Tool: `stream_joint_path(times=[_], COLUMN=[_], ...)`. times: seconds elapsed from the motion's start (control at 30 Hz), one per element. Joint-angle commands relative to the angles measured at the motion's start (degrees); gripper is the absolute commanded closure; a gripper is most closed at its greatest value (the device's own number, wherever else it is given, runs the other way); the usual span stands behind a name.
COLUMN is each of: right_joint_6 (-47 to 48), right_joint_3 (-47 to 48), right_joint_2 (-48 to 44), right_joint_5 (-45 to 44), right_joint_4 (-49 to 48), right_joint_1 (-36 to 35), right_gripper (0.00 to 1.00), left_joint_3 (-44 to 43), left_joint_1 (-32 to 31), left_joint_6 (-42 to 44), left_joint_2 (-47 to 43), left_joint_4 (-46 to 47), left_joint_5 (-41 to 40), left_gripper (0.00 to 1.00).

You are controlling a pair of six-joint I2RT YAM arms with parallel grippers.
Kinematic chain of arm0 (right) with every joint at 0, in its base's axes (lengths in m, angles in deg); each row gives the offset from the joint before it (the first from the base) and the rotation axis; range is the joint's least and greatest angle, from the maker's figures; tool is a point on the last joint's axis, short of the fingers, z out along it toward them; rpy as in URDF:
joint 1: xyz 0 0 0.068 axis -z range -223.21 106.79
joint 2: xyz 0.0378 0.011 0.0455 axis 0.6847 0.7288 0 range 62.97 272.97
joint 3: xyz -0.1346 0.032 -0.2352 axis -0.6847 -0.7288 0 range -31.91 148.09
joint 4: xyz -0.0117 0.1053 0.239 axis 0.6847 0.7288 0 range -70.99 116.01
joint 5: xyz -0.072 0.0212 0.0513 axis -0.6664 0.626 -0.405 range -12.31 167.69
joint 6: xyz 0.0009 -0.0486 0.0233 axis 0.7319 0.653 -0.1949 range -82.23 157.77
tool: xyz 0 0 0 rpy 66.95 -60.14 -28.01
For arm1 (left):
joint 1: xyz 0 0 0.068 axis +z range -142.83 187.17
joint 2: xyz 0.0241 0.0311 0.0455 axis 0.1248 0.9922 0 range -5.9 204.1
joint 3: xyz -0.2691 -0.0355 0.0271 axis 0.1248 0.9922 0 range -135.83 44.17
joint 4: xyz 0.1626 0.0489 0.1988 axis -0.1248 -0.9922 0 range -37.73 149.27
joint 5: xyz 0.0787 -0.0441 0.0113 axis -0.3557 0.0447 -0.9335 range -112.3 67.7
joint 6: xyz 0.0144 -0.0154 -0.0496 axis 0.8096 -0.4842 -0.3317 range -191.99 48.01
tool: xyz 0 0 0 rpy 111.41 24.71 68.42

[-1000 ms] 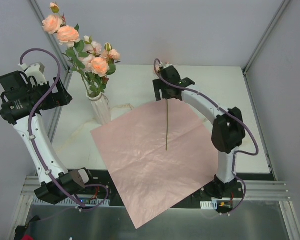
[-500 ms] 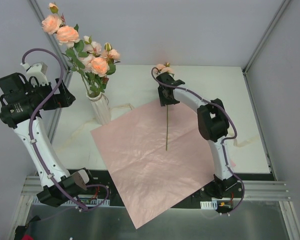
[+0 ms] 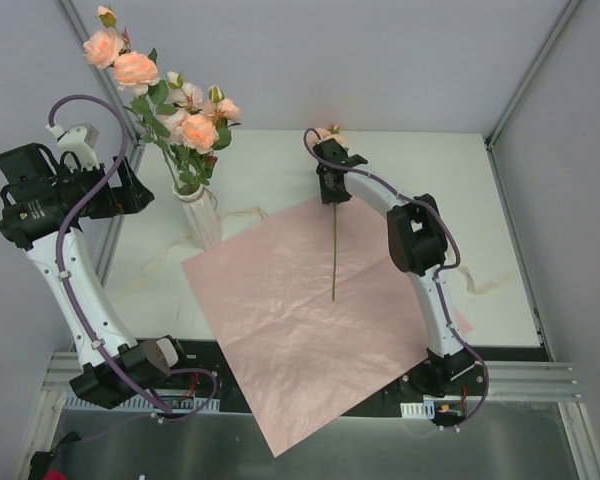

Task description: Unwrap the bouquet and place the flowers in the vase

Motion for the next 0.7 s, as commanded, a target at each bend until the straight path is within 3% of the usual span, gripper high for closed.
stream_joint_path(times=[0.0,0.13,0.17,0.3,0.47,0.67], right_joint_6=[-0.48,-0.56,-0.74,-1.88,-3.11,-3.99], right_joint_3=[2.82,2.56,2.38,-0.34,-5.00,-6.66], right_joint_2=[0.93,0.58,0.41,-3.19,-14.78,-29.90], right_joint_5=[1.54,1.89,1.98,1.80,0.40,1.97], right_joint_4=[0.65,0.65,0.74,-0.58,-5.85,-12.00], right_joint_1=[0.77,0.86,0.86,0.95,0.86,0.16], right_gripper=[0.71,0.90,0.99,0.99,0.99,0.99], left_joint_3=[-0.65,-0.21,-0.04,0.23,-1.35,-2.49], left_joint_1=[0.44,0.44,0.44,0.44,0.44,0.44], left_joint_6=[1.10,1.10,1.10,1.19,-0.65,-1.88], left_joint_2=[0.83,0.83,0.83,0.83,2.76,1.45], left_joint_4=[-0.25,-0.25,-0.25,-0.25,-0.86,-1.04], left_joint_5=[1.47,1.38,1.12,0.15,-6.25,-5.47], left_gripper=[0.01,0.01,0.01,0.01,0.01,0.01])
